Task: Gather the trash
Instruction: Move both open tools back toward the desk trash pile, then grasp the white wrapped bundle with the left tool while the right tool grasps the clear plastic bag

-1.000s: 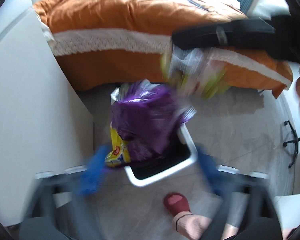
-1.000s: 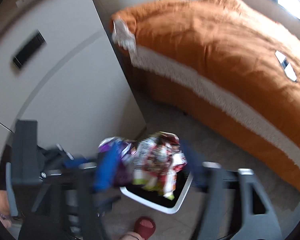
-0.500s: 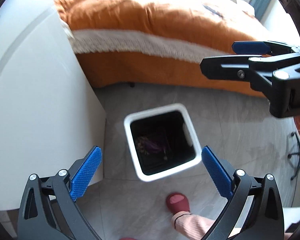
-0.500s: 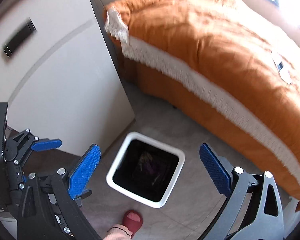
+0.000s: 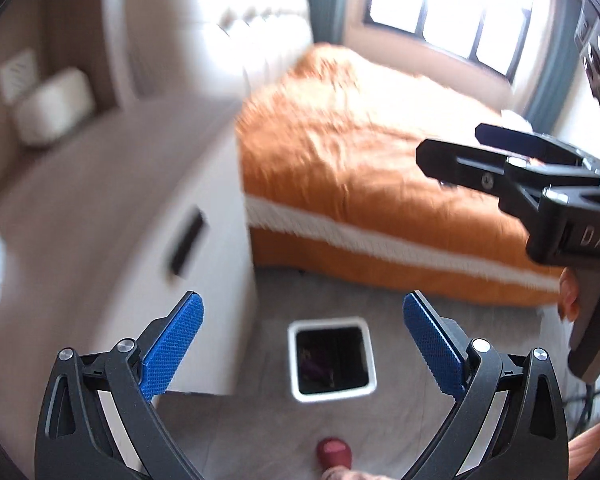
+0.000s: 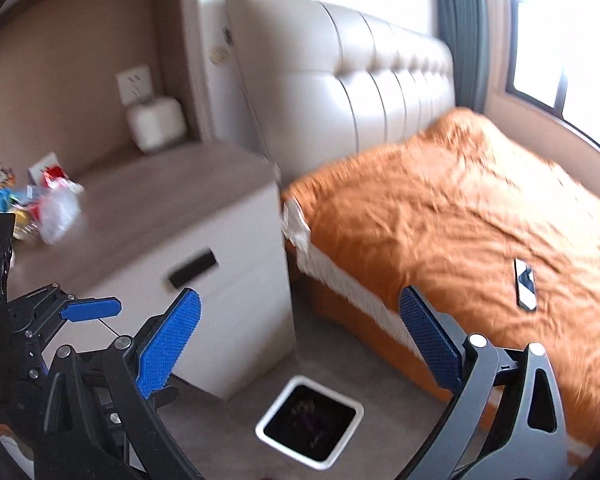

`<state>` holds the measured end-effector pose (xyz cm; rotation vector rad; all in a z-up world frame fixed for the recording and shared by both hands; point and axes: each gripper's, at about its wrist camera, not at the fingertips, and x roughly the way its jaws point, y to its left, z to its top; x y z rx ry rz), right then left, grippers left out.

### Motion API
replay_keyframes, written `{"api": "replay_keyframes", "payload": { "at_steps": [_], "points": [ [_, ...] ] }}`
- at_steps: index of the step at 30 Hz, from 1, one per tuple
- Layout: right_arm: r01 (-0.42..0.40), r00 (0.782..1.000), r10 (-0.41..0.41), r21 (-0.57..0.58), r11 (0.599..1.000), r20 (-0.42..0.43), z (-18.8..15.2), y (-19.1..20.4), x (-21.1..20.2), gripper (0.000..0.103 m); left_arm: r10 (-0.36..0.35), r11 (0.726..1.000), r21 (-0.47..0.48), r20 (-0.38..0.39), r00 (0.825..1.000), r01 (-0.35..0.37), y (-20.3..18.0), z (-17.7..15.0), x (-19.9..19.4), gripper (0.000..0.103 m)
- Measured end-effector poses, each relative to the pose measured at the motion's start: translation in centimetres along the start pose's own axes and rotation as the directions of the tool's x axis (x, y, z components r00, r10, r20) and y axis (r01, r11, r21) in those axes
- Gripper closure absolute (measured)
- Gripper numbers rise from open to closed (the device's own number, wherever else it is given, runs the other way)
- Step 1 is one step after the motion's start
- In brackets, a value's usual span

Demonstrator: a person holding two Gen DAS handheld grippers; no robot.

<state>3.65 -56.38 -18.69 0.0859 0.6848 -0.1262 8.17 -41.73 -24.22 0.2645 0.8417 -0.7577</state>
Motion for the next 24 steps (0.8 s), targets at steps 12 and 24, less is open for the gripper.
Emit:
{"api": "replay_keyframes", "payload": {
  "at_steps": [12, 24],
  "points": [
    [-0.252, 0.94, 0.297, -0.243, 0.937, 0.169, 8.7, 12.3, -4.7, 0.004, 0.347, 0.924, -0.224, 0.144, 0.927, -0.311, 9.0, -0.5, -14.6, 0.005],
    [-0.379, 0.909, 0.415, -0.34, 0.861, 0.036, 9.6, 27.8, 0.8, 0.004, 0.49, 0.817, -0.374, 0.045, 0.871, -0.44, 23.1, -7.5, -19.8, 0.005]
  ]
}}
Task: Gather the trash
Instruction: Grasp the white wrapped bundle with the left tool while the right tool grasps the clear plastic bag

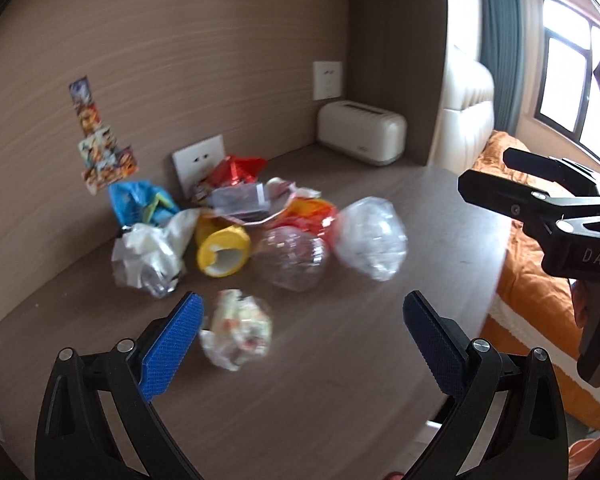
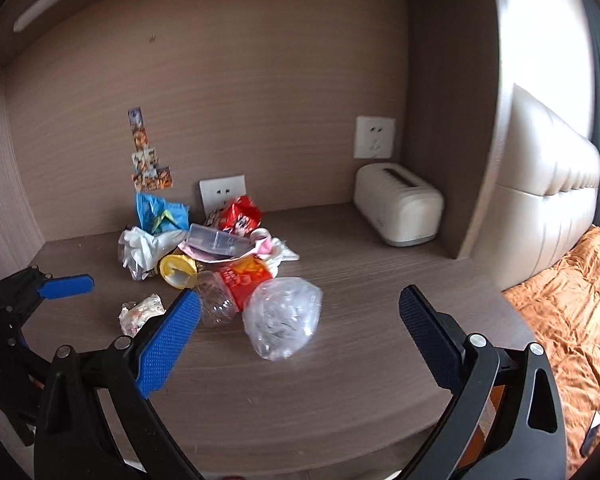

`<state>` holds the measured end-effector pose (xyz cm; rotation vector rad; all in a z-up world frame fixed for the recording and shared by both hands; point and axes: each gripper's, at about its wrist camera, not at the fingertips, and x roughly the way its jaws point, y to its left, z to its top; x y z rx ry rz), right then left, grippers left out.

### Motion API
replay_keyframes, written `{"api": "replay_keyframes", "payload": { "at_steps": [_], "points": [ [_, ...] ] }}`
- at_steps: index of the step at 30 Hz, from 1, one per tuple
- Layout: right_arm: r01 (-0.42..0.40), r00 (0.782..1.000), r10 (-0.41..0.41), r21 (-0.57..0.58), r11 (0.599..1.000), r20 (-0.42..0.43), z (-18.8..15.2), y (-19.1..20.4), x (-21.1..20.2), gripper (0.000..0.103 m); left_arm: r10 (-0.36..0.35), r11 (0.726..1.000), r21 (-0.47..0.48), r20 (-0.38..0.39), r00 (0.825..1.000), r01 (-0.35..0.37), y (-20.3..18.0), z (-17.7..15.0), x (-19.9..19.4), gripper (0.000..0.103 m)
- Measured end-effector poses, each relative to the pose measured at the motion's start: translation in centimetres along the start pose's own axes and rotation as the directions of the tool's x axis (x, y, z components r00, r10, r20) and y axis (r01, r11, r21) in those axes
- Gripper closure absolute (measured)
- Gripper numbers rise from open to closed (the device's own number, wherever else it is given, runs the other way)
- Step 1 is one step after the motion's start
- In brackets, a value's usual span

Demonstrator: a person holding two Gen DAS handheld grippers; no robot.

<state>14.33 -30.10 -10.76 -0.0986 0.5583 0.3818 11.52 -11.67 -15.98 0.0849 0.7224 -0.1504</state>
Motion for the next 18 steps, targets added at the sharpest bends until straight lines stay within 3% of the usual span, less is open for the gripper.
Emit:
{"api": "replay_keyframes", "payload": {
  "at_steps": [7, 12, 16, 18],
  "points": [
    [0.011, 0.995, -0.011, 0.003, 1.0, -0.097, -0.7, 1.6, 7.0, 0.004, -0.045, 0.999, -0.03, -0.07, 0.997, 0.043, 3.8, -1.6, 3.4, 0.005],
    [0.042, 0.985, -0.04, 0.013, 0.999, -0.167, -1.3, 1.8, 11.0, 0.004, -0.111, 0.993, -0.066, -0.153, 0.982, 0.102, 5.4, -2.4, 6.2, 0.009],
    [0.052, 0.974, -0.041, 0.042, 0.998, -0.223, -1.8, 1.3, 12.9, 0.004, -0.169, 0.985, -0.07, -0.221, 0.96, 0.158, 5.7, -3.1, 8.3, 0.048],
    [0.028, 0.968, -0.009, 0.07, 0.997, -0.253, -2.1, 1.0, 13.7, 0.01, -0.166, 0.986, -0.037, -0.223, 0.96, 0.162, 5.5, -3.4, 8.6, 0.052]
  ]
}}
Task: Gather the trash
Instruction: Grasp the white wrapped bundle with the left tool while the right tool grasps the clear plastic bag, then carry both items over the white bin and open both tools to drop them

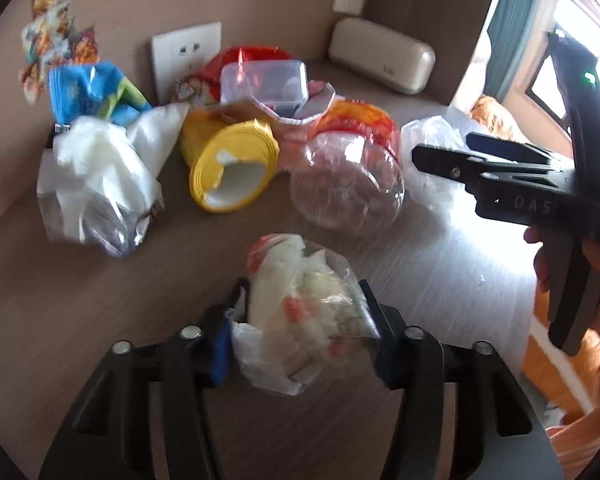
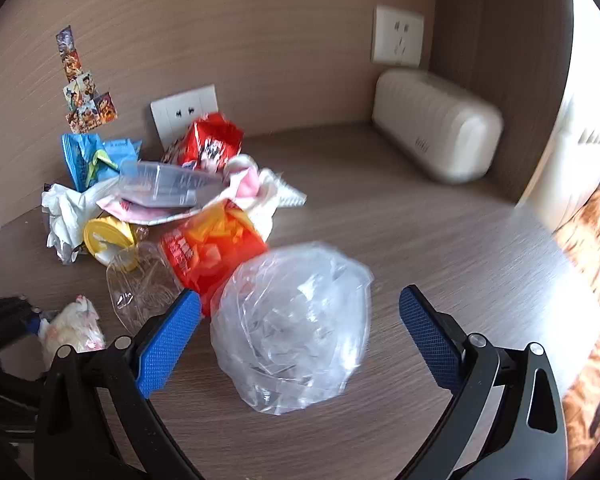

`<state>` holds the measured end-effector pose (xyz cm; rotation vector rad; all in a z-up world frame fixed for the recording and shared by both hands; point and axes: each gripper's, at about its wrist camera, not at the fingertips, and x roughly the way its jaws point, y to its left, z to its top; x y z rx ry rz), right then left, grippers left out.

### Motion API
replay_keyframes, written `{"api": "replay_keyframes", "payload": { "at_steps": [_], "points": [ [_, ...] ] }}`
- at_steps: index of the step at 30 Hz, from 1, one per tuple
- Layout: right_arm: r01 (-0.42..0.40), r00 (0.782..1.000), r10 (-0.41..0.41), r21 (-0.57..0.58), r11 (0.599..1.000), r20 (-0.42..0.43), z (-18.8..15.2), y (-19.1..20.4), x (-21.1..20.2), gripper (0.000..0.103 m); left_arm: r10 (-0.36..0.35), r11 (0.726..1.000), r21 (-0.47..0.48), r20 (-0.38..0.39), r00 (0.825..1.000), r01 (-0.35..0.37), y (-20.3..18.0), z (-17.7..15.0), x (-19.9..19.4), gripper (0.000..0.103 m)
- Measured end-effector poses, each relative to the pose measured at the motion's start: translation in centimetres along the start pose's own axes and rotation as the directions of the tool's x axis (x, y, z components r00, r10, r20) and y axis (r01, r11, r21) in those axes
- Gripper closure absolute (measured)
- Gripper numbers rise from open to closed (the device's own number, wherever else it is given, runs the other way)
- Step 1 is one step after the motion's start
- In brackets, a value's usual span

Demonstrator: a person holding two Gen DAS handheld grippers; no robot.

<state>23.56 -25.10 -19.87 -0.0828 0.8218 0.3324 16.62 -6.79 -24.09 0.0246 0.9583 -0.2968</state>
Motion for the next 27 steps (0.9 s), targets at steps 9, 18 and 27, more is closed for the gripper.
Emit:
{"api": "replay_keyframes", "payload": {
  "at_steps": [9, 18, 27],
  "points": [
    [-0.037, 0.999, 0.038, 0.064, 0.997, -0.014, -0.1, -0.8, -0.9, 0.061, -0.027, 0.999, 0.032, 0.003, 1.0, 0.027, -0.8, 0.7, -0.1, 0.054],
    [-0.041, 0.987, 0.031, 0.062, 0.997, 0.159, 1.6, -2.2, -9.6, 0.061, -0.064, 0.991, 0.119, 0.093, 0.994, 0.053, -5.4, 3.4, -4.1, 0.054],
    [0.049, 0.973, -0.07, 0.102, 0.994, 0.22, -1.6, -6.2, -17.9, 0.061, -0.179, 0.956, 0.259, 0.134, 0.975, 0.139, -14.1, 5.1, -6.2, 0.053]
  ]
}}
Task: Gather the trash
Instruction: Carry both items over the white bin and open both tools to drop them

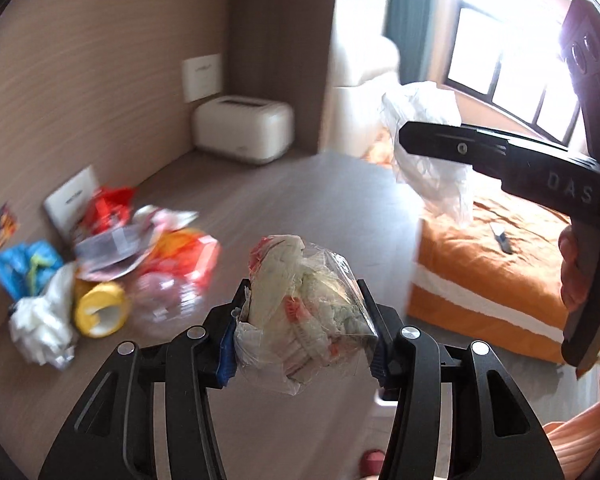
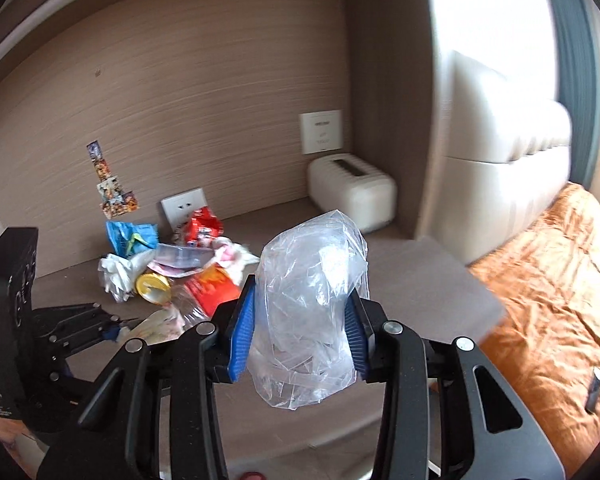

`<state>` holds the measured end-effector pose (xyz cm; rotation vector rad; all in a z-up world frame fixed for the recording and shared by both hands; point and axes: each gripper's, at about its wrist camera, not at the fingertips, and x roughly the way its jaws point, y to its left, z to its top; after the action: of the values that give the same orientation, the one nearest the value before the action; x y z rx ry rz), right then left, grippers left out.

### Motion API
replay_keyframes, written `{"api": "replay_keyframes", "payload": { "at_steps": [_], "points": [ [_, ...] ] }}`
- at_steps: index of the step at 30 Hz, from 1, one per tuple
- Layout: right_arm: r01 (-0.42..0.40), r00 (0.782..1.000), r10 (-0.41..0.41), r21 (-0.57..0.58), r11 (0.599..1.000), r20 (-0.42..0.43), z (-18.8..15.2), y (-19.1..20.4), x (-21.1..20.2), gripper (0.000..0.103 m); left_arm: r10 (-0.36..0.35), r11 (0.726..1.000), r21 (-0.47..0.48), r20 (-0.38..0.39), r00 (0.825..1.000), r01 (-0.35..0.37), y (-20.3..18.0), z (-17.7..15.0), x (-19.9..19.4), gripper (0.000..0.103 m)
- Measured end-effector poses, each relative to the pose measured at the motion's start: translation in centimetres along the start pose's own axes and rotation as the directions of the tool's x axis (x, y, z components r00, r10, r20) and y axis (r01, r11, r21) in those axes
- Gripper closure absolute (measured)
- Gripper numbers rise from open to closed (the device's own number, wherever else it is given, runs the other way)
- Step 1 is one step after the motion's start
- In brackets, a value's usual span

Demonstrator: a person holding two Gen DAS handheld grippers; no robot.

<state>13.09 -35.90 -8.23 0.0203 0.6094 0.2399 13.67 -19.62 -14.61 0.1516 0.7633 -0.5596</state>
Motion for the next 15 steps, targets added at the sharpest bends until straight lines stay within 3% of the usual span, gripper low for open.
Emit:
{"api": "replay_keyframes", "payload": {
  "at_steps": [7, 15],
  "points": [
    [0.09, 0.996, -0.09, 0.067, 0.994, 0.009, -2.8, -4.9, -5.4, 0.061, -0.103, 0.989, 0.104, 0.004, 0.995, 0.102, -7.8, 1.5, 1.0, 0.053],
    [0.184, 0.983, -0.185, 0.152, 0.971, -0.011, -6.9, -9.7, -9.7, 0.061, -0.202, 0.957, 0.205, -0.046, 0.978, 0.207, -15.6, 1.2, 3.1, 0.053]
  ]
}}
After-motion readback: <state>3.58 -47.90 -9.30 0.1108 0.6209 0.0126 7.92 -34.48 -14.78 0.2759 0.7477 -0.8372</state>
